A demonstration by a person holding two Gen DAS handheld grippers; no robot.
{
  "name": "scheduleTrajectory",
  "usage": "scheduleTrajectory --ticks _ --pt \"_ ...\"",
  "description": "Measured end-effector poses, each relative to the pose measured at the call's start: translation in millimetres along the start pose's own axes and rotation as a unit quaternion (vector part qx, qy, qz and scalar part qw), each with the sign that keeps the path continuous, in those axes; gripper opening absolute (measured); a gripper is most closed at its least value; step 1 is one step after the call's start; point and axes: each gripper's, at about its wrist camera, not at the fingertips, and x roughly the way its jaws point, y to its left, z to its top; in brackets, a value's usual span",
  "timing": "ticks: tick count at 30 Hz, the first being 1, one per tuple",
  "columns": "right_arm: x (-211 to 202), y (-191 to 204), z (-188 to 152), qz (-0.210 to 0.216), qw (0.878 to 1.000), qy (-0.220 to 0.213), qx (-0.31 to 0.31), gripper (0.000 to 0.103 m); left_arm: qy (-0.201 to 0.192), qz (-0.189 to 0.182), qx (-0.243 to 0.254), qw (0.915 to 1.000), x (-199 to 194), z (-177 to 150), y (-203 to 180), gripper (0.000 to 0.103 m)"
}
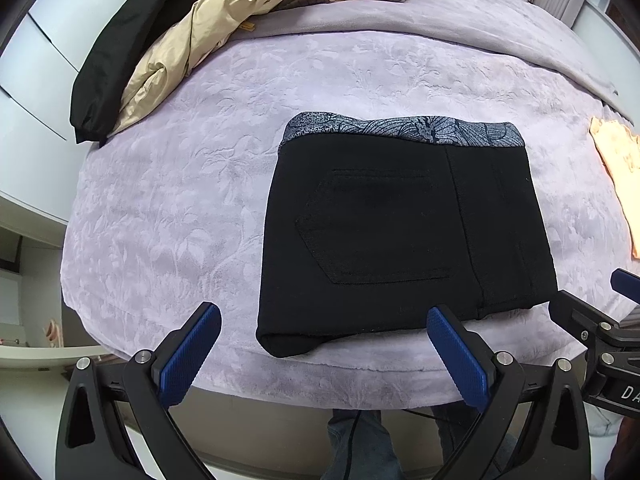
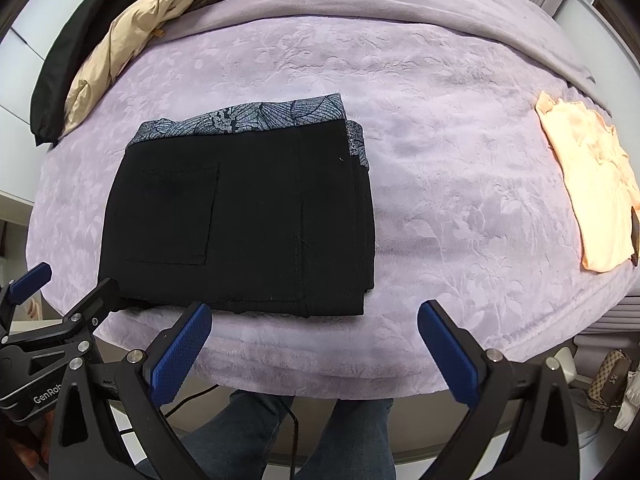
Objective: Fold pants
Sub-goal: 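Open both grippers and withdraw them from the folded trousers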
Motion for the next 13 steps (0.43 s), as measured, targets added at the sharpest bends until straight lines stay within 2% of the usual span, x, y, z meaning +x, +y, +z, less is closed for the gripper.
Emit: scheduleTrajectory --ticks 13 --pt "2.1 0.1 -3.1 0.001 1.000 0.001 0.003 0.103 -0.005 -0.008 0.000 1.0000 0.0 -0.4 2.7 0.103"
